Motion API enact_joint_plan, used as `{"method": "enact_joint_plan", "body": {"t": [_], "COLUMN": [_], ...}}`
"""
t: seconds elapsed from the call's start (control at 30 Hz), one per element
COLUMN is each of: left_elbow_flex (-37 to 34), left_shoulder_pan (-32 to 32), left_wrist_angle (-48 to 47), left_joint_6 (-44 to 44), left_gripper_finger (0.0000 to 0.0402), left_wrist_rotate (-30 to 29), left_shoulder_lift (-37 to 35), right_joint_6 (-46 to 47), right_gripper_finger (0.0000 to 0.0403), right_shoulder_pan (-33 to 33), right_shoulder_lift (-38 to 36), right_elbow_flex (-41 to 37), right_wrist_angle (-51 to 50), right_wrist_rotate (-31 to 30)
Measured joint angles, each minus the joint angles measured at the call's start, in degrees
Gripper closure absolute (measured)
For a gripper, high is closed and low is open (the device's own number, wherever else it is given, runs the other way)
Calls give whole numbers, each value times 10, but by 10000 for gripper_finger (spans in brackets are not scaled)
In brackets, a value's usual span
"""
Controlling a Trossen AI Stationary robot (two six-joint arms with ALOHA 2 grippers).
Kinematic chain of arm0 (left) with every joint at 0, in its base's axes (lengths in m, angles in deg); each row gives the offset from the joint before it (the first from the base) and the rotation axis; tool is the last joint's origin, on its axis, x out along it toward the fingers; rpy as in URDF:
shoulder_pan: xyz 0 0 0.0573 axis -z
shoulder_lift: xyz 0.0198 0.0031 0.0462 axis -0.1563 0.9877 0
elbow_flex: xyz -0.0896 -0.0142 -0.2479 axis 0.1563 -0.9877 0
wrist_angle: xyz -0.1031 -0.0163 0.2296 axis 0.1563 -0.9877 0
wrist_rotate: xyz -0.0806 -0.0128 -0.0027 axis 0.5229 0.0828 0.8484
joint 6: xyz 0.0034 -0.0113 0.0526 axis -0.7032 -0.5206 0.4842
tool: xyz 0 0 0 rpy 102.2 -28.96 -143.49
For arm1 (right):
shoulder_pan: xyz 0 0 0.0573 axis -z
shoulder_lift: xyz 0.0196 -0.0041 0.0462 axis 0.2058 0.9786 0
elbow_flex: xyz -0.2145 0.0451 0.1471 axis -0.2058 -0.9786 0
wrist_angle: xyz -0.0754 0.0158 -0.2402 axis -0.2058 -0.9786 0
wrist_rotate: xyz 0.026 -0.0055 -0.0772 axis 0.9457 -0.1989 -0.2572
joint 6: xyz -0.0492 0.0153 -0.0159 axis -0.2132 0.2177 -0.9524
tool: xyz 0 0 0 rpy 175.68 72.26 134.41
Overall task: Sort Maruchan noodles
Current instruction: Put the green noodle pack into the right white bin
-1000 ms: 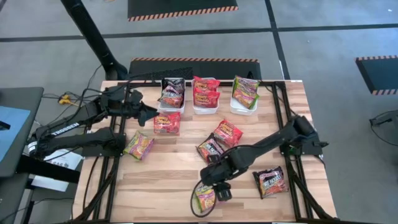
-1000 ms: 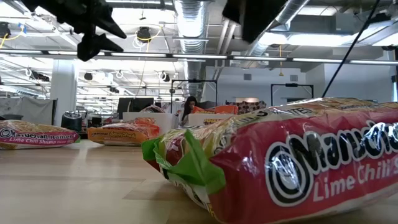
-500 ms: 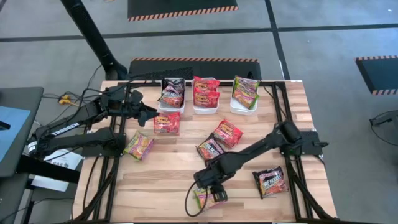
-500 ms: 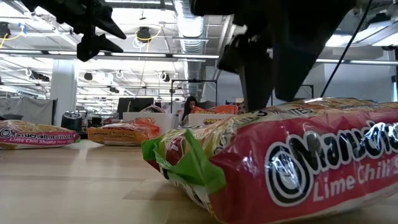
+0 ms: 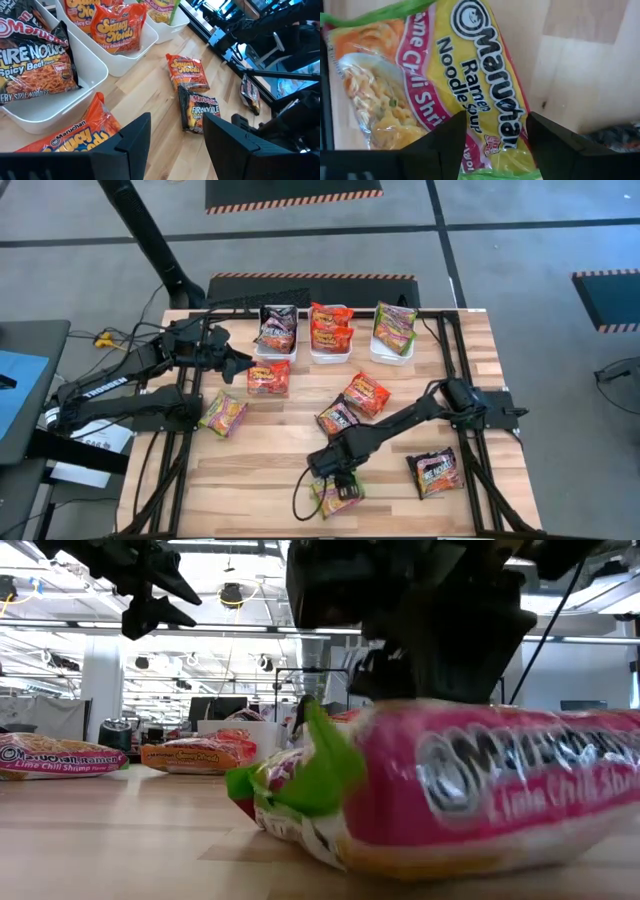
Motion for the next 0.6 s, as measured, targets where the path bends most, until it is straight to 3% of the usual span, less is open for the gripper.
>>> {"method": "enact_joint_plan", "body": {"t": [0.17,0.47,0.6], "left_elbow_flex": [0,0,0], "left_shoulder_pan": [0,0,0], "left_wrist_angle": [0,-1,-1], "left_joint_6": [0,12,13], "left_gripper_finger": [235,235,235], "left_wrist_rotate": [-3,-3,-3], "left_shoulder_lift": [0,0,0], "right_joint_6": [33,58,68], "right_gripper_finger": [217,381,391], "right_shoulder_pan": [7,18,17], "right_shoulder_lift": [1,9,9], "right_elbow_flex": [0,0,0], "right_wrist_angle": [-5,-3,-1], "right_wrist_rotate": [4,46,46]}}
